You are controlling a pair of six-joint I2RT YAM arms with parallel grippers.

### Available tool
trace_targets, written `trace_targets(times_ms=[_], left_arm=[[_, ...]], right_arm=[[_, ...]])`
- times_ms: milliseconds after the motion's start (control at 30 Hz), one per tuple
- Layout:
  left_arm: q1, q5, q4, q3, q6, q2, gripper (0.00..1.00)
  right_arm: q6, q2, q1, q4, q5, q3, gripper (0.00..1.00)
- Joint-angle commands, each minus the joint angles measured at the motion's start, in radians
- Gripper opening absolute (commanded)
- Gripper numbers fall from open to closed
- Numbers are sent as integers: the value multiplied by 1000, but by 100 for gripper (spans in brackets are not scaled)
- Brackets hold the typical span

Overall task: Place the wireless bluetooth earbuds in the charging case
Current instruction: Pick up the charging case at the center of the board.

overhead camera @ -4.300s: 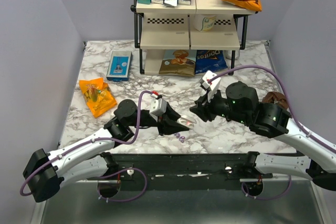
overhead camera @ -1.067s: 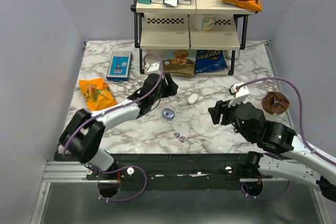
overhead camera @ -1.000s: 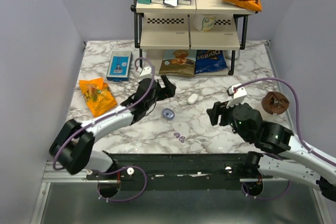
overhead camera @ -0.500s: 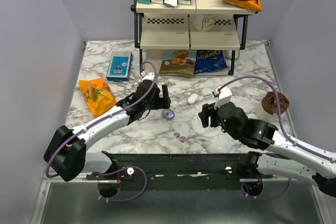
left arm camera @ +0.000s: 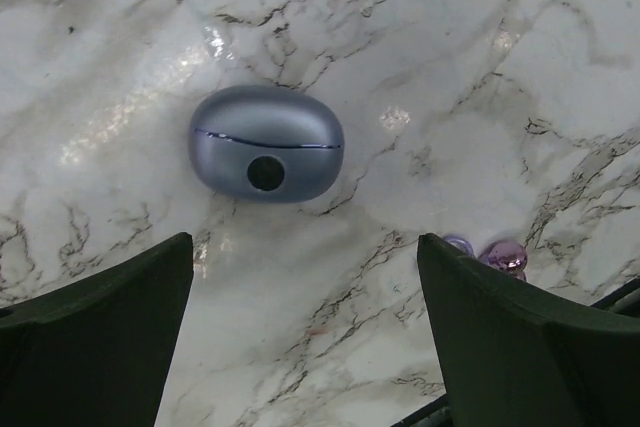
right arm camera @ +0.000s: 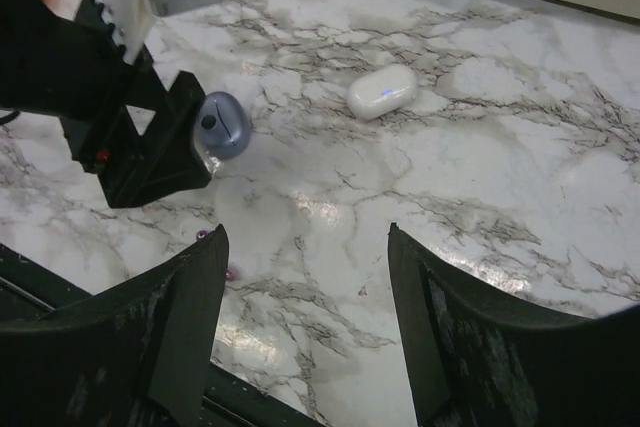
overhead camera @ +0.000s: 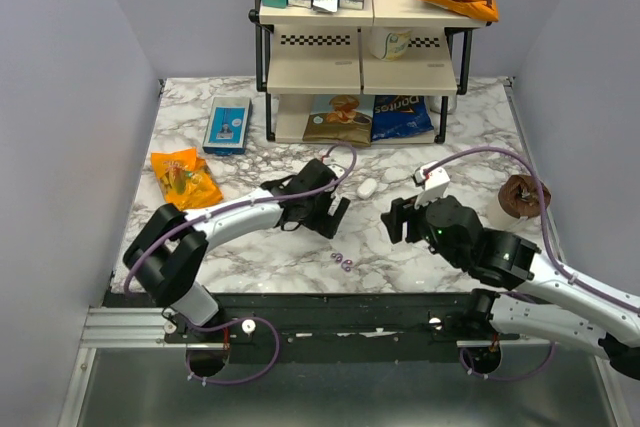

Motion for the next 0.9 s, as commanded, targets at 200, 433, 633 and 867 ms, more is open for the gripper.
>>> trace_targets(times_ms=[200,433,633,867], left_arm=[[-18,-40,-93,162,162,182,99],[-17,-26,-118,165,215,210,99],[-10,16,-97,163,237,248,97],[6,29,-86,183,242,274,89]], right_arm=[[-9,-97,-2,-73,7,51,73],[-9,-82,-2,-78,7,47,73],[-10,-82,-2,-76,10,47,73],[-6,-91,-2,-79,7,41,73]])
